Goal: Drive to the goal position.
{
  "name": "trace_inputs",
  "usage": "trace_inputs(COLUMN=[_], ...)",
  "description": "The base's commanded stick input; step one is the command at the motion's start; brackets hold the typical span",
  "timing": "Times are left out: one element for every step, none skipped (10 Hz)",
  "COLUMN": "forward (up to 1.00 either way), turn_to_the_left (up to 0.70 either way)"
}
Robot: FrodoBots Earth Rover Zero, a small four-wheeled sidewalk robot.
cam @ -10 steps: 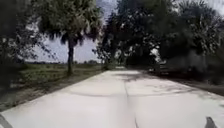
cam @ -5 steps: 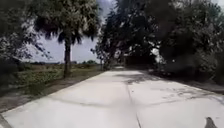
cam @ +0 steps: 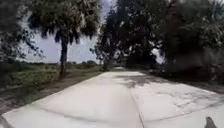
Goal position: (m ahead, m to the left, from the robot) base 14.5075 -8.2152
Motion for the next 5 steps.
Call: trace_inputs(forward=[0.7,0.7,0.7,0.7,0.7], turn_to_the_left=[0.0,-0.21,-0.05,0.0,0.0])
